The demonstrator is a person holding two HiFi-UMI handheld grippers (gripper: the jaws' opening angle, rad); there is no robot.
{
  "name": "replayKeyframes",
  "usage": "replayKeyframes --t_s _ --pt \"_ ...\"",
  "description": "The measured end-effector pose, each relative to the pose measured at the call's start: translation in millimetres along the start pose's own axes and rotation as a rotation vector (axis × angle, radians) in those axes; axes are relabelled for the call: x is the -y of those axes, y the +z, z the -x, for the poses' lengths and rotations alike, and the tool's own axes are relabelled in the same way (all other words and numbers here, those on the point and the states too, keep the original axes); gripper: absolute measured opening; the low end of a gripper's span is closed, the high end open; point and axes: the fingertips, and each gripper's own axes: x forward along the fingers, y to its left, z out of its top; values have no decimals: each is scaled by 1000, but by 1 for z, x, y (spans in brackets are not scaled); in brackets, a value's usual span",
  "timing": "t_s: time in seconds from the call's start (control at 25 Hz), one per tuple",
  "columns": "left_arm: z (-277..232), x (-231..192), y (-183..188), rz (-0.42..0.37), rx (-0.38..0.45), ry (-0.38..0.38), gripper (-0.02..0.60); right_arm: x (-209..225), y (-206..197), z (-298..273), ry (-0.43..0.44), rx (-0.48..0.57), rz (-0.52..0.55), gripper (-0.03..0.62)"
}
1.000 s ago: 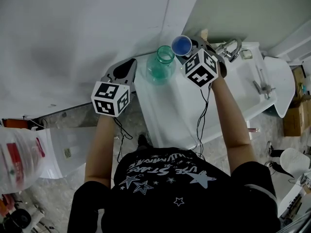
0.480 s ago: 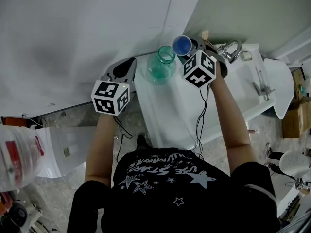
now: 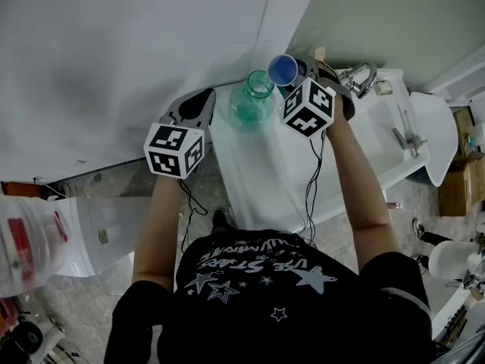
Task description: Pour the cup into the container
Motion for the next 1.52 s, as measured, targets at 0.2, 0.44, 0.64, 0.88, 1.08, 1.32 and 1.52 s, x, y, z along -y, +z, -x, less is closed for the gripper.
replayKeyframes --t_s 0.2,0.44,0.64,0.88,1.08,1.32,1.52 --pt "3 2 1 -1 2 0 12 1 0 3 -10 -4 6 264" --pt "6 3 2 0 8 5 12 0 0 5 -1 4 -19 264" --pt "8 6 5 -6 12 5 12 0 0 9 12 22 -65 264" --pt "13 10 8 -17 17 11 12 2 4 17 43 73 -179 264" --pt "19 15 9 -24 16 19 12 6 3 26 58 124 -289 264" --pt "33 23 13 -23 28 35 12 0 0 42 91 188 -424 264" --pt "45 31 4 -9 22 51 12 -14 0 60 139 251 -521 264"
